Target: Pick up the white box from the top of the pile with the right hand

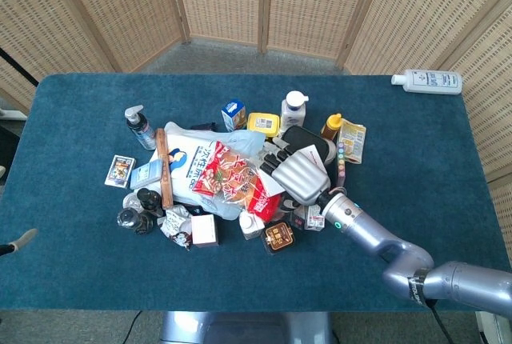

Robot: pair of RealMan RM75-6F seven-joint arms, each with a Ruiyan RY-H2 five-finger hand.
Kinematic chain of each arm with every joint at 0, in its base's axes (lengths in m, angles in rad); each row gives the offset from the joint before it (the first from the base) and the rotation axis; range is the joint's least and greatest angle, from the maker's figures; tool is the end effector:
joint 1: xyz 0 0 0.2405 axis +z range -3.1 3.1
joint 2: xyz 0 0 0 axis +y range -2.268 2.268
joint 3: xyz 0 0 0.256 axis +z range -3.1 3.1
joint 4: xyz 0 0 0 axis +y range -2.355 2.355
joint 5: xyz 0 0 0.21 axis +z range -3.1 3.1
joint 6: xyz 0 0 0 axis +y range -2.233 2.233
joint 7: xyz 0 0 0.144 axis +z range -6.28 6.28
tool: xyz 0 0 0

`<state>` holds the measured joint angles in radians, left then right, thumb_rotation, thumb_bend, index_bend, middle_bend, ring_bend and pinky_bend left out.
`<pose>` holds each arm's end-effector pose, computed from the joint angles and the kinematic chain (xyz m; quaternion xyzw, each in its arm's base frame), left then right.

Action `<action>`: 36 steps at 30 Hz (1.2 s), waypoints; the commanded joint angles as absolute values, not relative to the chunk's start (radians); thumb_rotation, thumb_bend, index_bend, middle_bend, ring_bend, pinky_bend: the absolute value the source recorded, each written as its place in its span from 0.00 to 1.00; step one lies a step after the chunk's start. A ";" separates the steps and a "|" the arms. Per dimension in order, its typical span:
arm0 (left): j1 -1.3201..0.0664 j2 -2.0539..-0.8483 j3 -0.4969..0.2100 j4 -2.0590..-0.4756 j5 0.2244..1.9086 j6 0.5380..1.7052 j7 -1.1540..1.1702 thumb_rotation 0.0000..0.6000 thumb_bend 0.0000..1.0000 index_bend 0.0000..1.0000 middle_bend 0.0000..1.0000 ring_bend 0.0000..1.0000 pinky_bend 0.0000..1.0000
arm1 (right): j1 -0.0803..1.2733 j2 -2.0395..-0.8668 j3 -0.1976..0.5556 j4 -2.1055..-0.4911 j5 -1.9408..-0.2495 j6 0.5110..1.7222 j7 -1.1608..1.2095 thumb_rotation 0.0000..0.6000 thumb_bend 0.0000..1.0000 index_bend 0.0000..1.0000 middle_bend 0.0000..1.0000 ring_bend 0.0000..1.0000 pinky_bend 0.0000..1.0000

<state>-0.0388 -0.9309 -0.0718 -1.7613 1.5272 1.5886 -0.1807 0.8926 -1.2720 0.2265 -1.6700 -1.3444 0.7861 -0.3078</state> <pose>-0.2883 0.1695 0.2179 -0.5458 -0.3949 -0.4627 0.5763 -0.0708 -0.3539 0.0438 0.8394 -0.2079 0.3772 0.3316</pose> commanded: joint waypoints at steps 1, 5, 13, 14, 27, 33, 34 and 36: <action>-0.039 -0.931 -0.072 -1.762 1.527 1.589 -0.179 1.00 0.00 0.00 0.00 0.00 0.00 | 0.887 -1.290 0.212 -1.645 -1.383 0.813 -0.250 1.00 0.15 0.16 0.38 0.31 0.29; -0.040 -0.933 -0.071 -1.763 1.528 1.586 -0.173 1.00 0.00 0.00 0.00 0.00 0.00 | 0.875 -1.300 0.201 -1.622 -1.431 0.859 -0.199 1.00 0.24 0.33 0.60 0.54 0.48; -0.041 -0.936 -0.070 -1.765 1.528 1.583 -0.167 1.00 0.00 0.00 0.00 0.00 0.00 | 0.851 -1.287 0.181 -1.604 -1.478 0.923 -0.165 1.00 0.30 0.38 0.67 0.65 0.59; -0.042 -0.936 -0.070 -1.765 1.527 1.582 -0.167 1.00 0.00 0.00 0.00 0.00 0.00 | 0.847 -1.278 0.180 -1.609 -1.483 0.932 -0.168 1.00 0.30 0.38 0.68 0.65 0.60; -0.040 -0.931 -0.065 -1.774 1.547 1.588 -0.182 1.00 0.00 0.00 0.00 0.00 0.00 | 0.775 -1.023 0.210 -1.859 -1.505 1.037 -0.238 1.00 0.28 0.39 0.68 0.65 0.60; -0.038 -0.926 -0.060 -1.776 1.560 1.594 -0.197 1.00 0.00 0.00 0.00 0.00 0.00 | 0.786 -0.917 0.271 -1.998 -1.463 1.039 -0.306 1.00 0.27 0.39 0.68 0.65 0.60; -0.037 -0.925 -0.059 -1.775 1.561 1.595 -0.201 1.00 0.00 0.00 0.00 0.00 0.00 | 0.789 -0.904 0.281 -2.016 -1.453 1.039 -0.315 1.00 0.27 0.39 0.68 0.65 0.60; -0.037 -0.923 -0.059 -1.773 1.562 1.595 -0.208 1.00 0.00 0.00 0.00 0.00 0.00 | 0.796 -0.879 0.303 -2.053 -1.430 1.037 -0.335 1.00 0.27 0.39 0.68 0.65 0.60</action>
<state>-0.0372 -0.9239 -0.0589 -1.7733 1.5613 1.5947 -0.2068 0.7885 -0.9006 0.2787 -2.0222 -1.4531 1.0370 -0.3118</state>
